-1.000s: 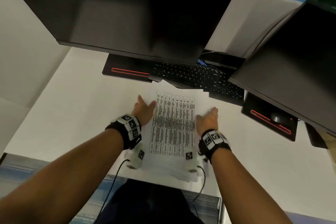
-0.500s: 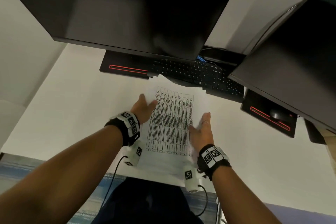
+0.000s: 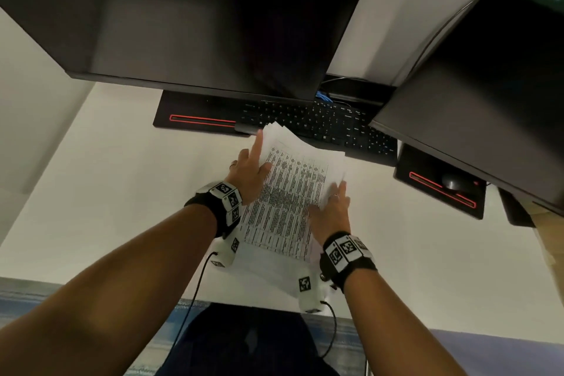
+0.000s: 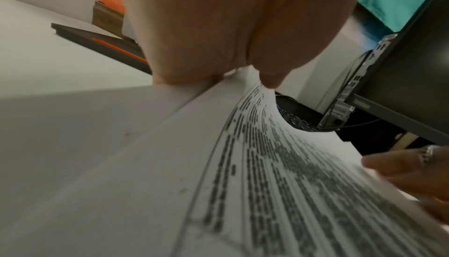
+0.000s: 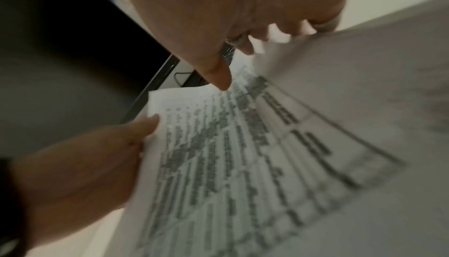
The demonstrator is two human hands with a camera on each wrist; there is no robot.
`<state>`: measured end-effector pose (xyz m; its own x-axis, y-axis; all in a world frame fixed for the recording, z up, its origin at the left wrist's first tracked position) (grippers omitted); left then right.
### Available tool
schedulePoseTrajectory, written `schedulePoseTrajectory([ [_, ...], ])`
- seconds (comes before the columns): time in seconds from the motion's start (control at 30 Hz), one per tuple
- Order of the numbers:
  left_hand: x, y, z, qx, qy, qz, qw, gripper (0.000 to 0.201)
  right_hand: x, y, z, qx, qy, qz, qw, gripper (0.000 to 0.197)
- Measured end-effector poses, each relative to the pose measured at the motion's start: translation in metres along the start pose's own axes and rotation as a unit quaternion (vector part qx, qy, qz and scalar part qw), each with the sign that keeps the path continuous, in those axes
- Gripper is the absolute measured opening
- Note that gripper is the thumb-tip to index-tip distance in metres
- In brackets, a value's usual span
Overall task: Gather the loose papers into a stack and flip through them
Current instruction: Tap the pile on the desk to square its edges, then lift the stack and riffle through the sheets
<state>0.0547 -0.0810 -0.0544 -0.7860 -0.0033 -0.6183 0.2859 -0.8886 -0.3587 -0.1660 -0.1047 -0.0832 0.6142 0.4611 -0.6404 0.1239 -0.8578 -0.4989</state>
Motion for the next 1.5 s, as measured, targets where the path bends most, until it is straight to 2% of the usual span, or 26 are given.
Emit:
schedulePoseTrajectory([
  [0.03,-0.002,0.0,0.002,0.019,-0.038,0.01,0.999,0.08,-0.003,0.003,0.005,0.007,0.009,0.021,1.0,0.082],
  [0.07,-0.004,0.002,-0.002,0.008,-0.091,0.018,0.996,0.085,-0.005,0.004,0.013,0.021,0.013,0.038,0.999,0.084],
  [0.13,-0.005,0.003,-0.015,-0.06,-0.128,0.014,0.99,0.081,-0.002,0.003,0.023,0.024,0.023,0.049,0.998,0.088],
  [0.2,-0.002,0.0,-0.019,-0.09,-0.07,-0.024,0.993,0.045,0.0,0.0,0.026,0.0,0.044,0.059,0.997,0.089],
  [0.23,-0.003,-0.003,-0.017,-0.08,-0.044,-0.025,0.995,0.03,0.0,-0.002,0.027,-0.004,0.051,0.055,0.997,0.091],
  [0.27,-0.005,-0.007,-0.015,-0.069,-0.045,-0.016,0.996,0.025,-0.001,-0.003,0.029,-0.006,0.06,0.048,0.997,0.095],
  [0.37,-0.022,-0.022,-0.004,-0.035,-0.1,0.031,0.994,0.028,-0.021,-0.009,0.03,-0.009,0.155,0.064,0.986,0.113],
  [0.43,-0.039,-0.037,0.012,-0.003,-0.174,0.044,0.984,0.026,-0.047,-0.018,0.017,0.014,0.264,0.072,0.962,0.119],
  [0.47,-0.047,-0.044,0.022,0.01,-0.221,0.044,0.974,0.024,-0.061,-0.021,0.007,0.016,0.296,0.069,0.953,0.11],
  [0.57,-0.08,-0.062,0.055,0.06,-0.295,0.077,0.951,0.028,-0.109,-0.036,-0.039,-0.066,0.339,0.053,0.937,0.05],
  [0.6,-0.092,-0.067,0.068,0.085,-0.297,0.105,0.945,0.029,-0.122,-0.043,-0.054,-0.101,0.346,0.064,0.931,0.04],
  [0.7,-0.115,-0.087,0.1,0.16,-0.311,0.181,0.919,0.023,-0.146,-0.07,-0.084,-0.191,0.379,0.101,0.9,0.03],
  [0.8,-0.108,-0.099,0.102,0.194,-0.333,0.175,0.906,0.037,-0.145,-0.089,-0.093,-0.236,0.393,0.119,0.881,0.037],
  [0.9,-0.091,-0.097,0.089,0.176,-0.313,0.118,0.926,0.051,-0.133,-0.091,-0.085,-0.219,0.387,0.123,0.887,0.046],
  [0.97,-0.091,-0.095,0.083,0.162,-0.289,0.14,0.933,0.046,-0.13,-0.087,-0.081,-0.196,0.399,0.123,0.887,0.053],
  [1.03,-0.099,-0.094,0.083,0.164,-0.269,0.18,0.932,0.03,-0.132,-0.085,-0.079,-0.183,0.404,0.13,0.887,0.04],
  [1.13,-0.105,-0.097,0.086,0.179,-0.3,0.191,0.917,0.005,-0.139,-0.091,-0.079,-0.204,0.399,0.144,0.882,0.032],
  [1.17,-0.105,-0.1,0.088,0.183,-0.32,0.178,0.912,0.005,-0.14,-0.094,-0.079,-0.212,0.397,0.145,0.881,0.033],
  [1.27,-0.096,-0.106,0.094,0.196,-0.361,0.137,0.901,0.027,-0.135,-0.098,-0.077,-0.216,0.391,0.131,0.885,0.042],
  [1.33,-0.099,-0.109,0.097,0.2,-0.364,0.185,0.891,0.026,-0.134,-0.097,-0.077,-0.214,0.398,0.141,0.881,0.052],
  [1.43,-0.109,-0.115,0.109,0.239,-0.33,0.275,0.871,0.022,-0.135,-0.098,-0.078,-0.219,0.414,0.143,0.872,0.052],
  [1.5,-0.112,-0.119,0.116,0.26,-0.308,0.302,0.864,0.021,-0.135,-0.101,-0.078,-0.22,0.42,0.14,0.869,0.053],
])
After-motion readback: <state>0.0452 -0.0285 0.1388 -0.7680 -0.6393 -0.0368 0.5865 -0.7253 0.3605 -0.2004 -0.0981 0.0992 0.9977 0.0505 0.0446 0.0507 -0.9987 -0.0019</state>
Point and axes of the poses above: each hand's wrist, its own y-axis towards the middle knuckle, its own x-axis out of the palm, z = x × y, the point moved 6 cm from there along y, towards the middle knuckle, and after that the axes turned 1 degree about x, right-handed, at the moved point
